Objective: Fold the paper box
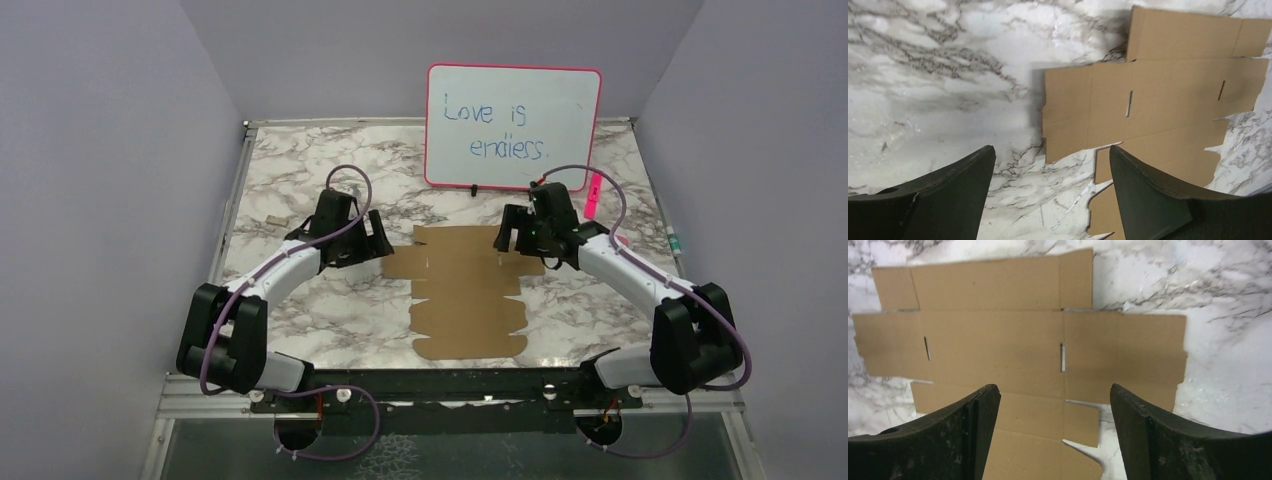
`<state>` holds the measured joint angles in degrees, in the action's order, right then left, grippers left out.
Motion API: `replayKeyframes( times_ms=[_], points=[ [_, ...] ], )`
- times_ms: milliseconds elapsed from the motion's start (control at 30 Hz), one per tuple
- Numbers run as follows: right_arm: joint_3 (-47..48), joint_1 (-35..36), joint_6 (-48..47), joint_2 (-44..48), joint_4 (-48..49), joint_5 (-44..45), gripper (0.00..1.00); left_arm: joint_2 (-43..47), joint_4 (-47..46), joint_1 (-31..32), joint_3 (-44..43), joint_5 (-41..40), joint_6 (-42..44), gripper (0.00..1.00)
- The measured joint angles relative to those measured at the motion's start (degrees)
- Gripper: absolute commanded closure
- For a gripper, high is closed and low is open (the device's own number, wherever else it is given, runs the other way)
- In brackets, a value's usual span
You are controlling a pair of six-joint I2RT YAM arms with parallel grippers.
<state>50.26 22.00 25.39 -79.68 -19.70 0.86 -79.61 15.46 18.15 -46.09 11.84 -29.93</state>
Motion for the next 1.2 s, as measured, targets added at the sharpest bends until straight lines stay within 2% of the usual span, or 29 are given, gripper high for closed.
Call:
replayKeyframes(
  times_ms=[267, 433, 633, 733, 967, 1200],
  points=[
    [-7.52, 0.0, 0.11, 2.8, 6.25, -9.4, 0.06, -3.58, -4.39, -1.31, 3.67, 6.78, -2.67, 0.29],
    [-10.12, 0.0, 0.22, 2.71, 10.16, -13.62, 0.05, -6.6, -8.24, -1.29, 3.67, 9.38, -4.07, 0.42],
    [-11.45, 0.0, 1.49, 0.87, 14.88, -17.4, 0.05, -9.4, -10.47, -1.29, 3.67, 10.69, -4.59, 0.63],
    [-12.5, 0.02, 2.25, -0.33, 16.48, -19.06, 0.05, -9.57, -10.73, -1.27, 3.67, 10.84, -4.59, 0.69],
    [-13.6, 1.64, 4.02, -2.14, 19.28, -20.11, 0.05, -6.34, -7.56, 0.52, 2.6, 7.93, -3.19, 0.8],
    [-13.62, 6.69, 7.91, -4.83, 23.12, -19.58, 0.05, -3.15, -2.86, 5.66, -2.84, 0.13, -0.24, 0.83]
  ],
)
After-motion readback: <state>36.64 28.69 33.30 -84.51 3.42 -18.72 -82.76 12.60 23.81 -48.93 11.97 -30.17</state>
